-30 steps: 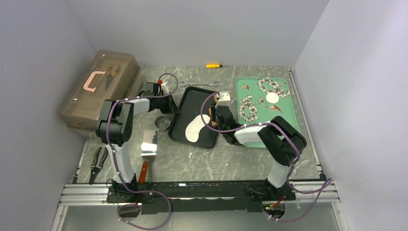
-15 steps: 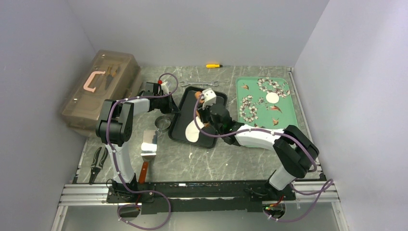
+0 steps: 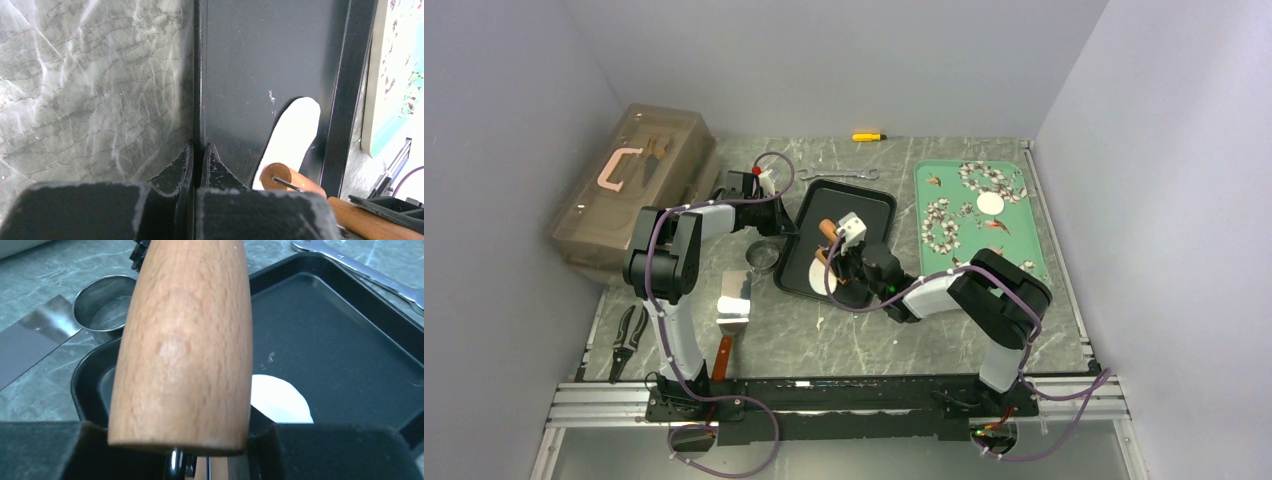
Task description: Roll out the dumpling wrappers from the dough
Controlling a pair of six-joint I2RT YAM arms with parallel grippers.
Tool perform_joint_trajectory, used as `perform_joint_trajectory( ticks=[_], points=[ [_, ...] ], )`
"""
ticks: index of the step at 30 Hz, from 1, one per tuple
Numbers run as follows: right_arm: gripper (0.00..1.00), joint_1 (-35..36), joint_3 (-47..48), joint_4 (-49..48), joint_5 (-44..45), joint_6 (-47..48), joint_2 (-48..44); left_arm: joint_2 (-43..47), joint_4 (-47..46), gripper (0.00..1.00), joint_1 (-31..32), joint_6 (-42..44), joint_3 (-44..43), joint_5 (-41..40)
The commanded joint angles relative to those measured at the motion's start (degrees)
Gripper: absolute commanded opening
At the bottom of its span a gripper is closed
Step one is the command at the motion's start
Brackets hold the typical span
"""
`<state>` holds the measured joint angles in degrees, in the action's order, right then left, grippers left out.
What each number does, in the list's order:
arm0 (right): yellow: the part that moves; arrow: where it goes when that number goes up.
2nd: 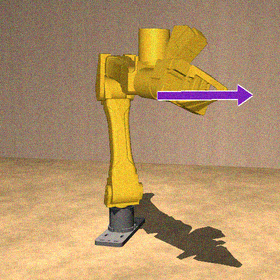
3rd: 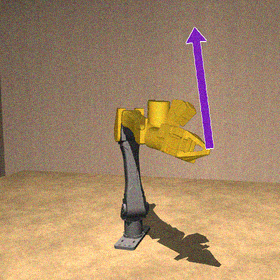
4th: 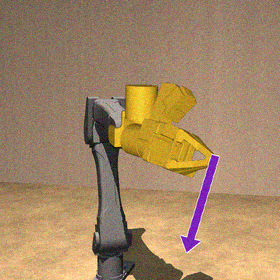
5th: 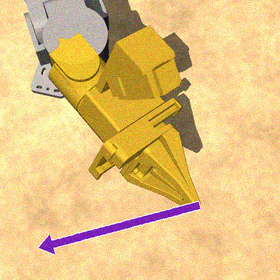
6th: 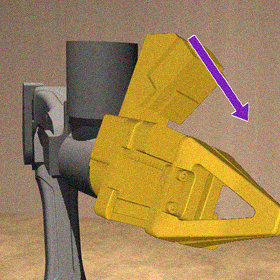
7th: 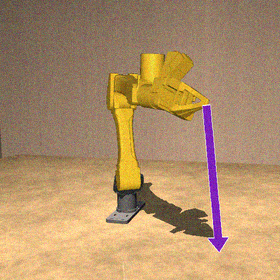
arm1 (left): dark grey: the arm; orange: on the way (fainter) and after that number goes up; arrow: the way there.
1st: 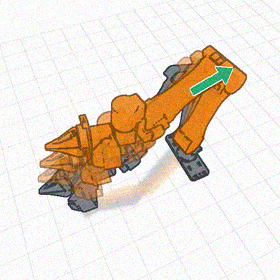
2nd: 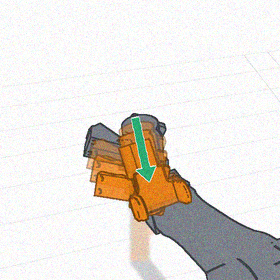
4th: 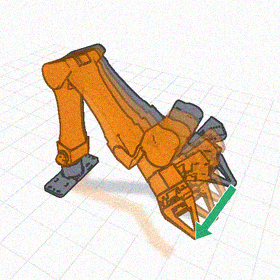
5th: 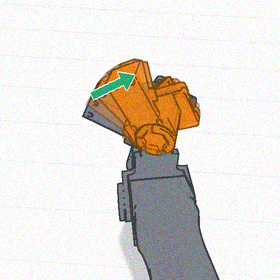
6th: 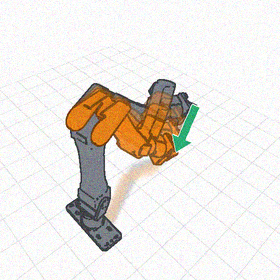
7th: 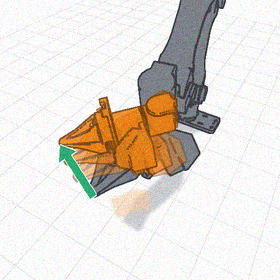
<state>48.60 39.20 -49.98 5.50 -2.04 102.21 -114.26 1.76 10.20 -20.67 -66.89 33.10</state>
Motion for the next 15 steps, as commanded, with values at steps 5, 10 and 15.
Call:
perform_joint_trajectory(
  ticks=[5, 10, 15],
  points=[
    [0.00, -0.92, -5.81, 10.02, 21.49, -1.27, 4.54, -2.90, 3.93, 0.00, -0.35, 1.61, 0.53, -4.91],
    [0.00, -4.21, -4.43, 14.79, 24.13, -3.93, 4.41, -2.64, 4.14, 0.00, -0.35, 1.85, 0.62, -5.35],
    [0.00, -5.97, -4.28, 16.79, 24.43, -4.20, 4.39, -2.73, 3.98, 0.00, -0.36, 1.76, 0.58, -5.19]
  ],
)
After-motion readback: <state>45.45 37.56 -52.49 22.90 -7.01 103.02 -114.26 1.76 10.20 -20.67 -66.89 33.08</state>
